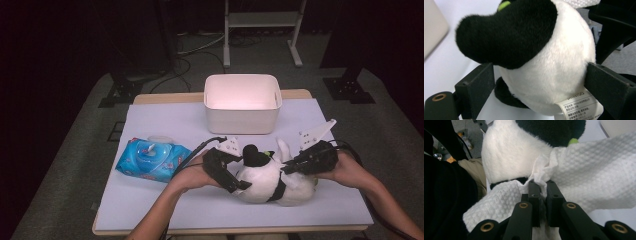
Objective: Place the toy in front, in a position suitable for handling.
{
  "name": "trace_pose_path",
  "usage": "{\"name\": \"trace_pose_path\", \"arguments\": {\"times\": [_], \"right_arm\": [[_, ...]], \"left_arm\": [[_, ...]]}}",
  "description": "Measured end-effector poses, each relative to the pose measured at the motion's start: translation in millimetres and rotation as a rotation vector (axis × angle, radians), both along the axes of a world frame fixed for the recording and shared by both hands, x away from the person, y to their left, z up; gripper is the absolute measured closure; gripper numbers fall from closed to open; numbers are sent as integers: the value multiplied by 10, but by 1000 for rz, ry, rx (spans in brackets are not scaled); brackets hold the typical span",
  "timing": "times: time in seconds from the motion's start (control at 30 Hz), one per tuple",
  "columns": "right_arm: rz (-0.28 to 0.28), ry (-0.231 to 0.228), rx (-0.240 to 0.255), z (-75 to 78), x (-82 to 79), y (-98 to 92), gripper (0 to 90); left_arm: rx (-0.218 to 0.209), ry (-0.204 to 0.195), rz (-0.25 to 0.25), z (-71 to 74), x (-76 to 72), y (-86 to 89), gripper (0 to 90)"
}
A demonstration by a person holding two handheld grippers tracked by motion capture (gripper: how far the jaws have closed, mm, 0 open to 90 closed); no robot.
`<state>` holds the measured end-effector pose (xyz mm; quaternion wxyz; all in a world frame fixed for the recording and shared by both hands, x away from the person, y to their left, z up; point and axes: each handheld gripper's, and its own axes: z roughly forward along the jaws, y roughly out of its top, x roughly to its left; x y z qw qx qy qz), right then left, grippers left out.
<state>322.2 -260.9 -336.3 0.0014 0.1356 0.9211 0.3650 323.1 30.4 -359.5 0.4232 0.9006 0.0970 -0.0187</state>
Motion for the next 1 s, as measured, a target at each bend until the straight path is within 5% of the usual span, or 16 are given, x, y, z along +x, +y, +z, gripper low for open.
{"name": "trace_pose_path", "arguments": {"times": [0.67,0.83,1.0], "right_arm": [[8,15,23,-51,-56,-25,833],[7,13,32,-58,-59,-24,832],[9,-3,64,-9,-35,-1,833]], "left_arm": [[-43,116,-51,-279,-3,-100,36],[-71,103,-46,-232,13,-59,195],[-79,88,-39,-103,38,3,239]]}}
